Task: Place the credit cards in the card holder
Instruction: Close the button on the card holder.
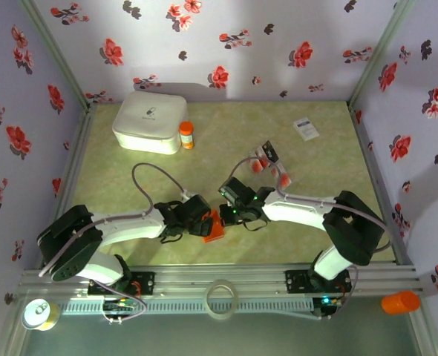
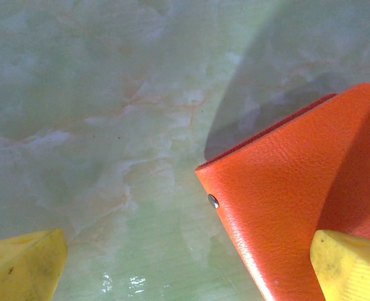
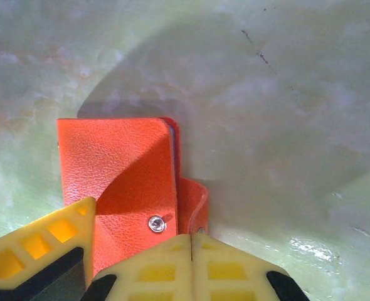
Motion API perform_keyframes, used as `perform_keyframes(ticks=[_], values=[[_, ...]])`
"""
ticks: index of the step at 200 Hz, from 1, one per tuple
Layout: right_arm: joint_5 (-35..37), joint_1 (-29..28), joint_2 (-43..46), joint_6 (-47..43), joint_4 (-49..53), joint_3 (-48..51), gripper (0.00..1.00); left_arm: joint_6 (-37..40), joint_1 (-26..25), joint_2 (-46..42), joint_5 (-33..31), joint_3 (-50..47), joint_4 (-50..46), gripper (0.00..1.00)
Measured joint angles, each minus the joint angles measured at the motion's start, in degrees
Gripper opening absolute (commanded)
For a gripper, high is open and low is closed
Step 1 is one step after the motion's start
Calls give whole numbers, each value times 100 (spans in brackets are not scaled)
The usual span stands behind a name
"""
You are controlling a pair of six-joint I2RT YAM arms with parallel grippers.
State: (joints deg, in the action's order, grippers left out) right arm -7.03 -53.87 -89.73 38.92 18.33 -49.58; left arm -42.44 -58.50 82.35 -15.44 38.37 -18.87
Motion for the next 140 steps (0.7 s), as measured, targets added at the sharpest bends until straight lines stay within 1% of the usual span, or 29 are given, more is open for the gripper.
perform_keyframes(ticks=[140], values=[[-494,0,-295,66,-424,-37,0,-2,0,0,0,0,0,100]])
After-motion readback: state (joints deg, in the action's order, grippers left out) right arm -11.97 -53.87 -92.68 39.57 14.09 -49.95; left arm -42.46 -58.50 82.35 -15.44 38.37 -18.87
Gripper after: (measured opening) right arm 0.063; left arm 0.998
